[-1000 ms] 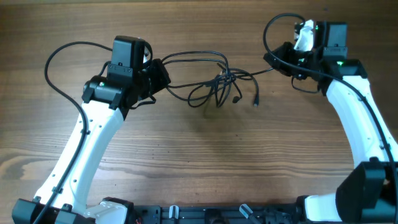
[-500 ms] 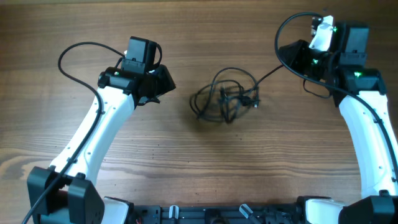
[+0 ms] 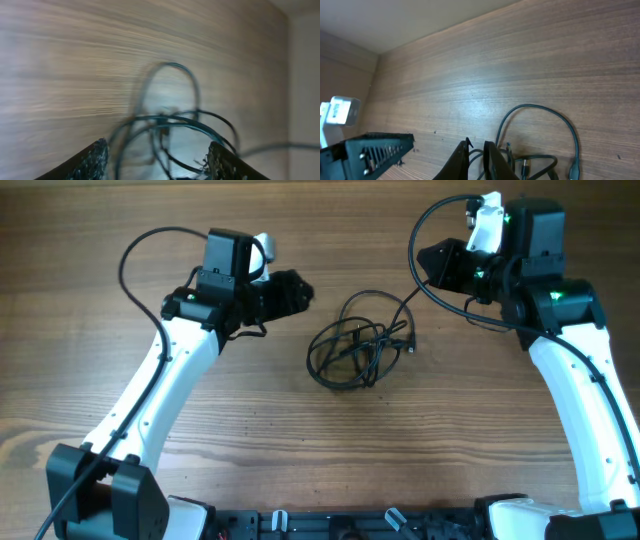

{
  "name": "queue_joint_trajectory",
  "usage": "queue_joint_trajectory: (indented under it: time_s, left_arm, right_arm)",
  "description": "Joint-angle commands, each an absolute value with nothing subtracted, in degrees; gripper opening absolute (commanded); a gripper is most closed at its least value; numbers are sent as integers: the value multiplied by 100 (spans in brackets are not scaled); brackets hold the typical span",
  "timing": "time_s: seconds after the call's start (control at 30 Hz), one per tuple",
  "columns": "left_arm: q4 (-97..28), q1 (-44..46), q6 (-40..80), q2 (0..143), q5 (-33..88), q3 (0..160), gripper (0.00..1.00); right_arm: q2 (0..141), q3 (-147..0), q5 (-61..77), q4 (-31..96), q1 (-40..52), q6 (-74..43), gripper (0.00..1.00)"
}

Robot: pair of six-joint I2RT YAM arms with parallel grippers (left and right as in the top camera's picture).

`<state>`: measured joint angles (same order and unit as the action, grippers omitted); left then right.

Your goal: Untangle cables

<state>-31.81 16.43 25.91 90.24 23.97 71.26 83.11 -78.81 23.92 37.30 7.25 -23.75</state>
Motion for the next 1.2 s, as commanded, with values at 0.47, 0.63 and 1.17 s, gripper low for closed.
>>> queue_joint_trajectory:
  time_s: [0.47, 0.63, 1.17]
  left_arm:
    - [-1476, 2919, 4206, 10685, 2974, 7190, 66]
    - [-1085, 3140, 4678, 10993, 2928, 7190, 61]
    - [-1131, 3225, 4713, 11037, 2539, 7190, 4]
  right_arm:
    - [8187, -8053, 2263, 4036, 727, -2292, 4]
    - [8191, -8053, 2263, 4038, 727, -2290, 4]
    - [8202, -8051, 2176, 4123, 727, -2250, 4]
